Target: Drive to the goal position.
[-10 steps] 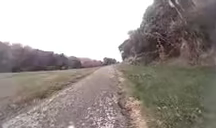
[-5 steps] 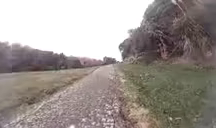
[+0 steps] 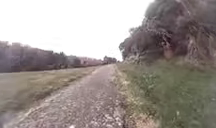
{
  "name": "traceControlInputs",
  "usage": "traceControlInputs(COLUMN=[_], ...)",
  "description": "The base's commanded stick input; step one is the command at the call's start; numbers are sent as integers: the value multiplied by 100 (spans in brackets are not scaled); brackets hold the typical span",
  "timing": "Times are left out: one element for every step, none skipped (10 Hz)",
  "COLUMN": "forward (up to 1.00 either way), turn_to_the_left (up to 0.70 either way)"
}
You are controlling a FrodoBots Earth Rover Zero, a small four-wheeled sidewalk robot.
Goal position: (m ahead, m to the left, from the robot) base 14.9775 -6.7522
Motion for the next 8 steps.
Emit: traceControlInputs(forward=[60, 60, 60, 60, 60, 60, 60, 60], turn_to_the_left=[15, 15, 15, 15, 15, 15, 15, 15])
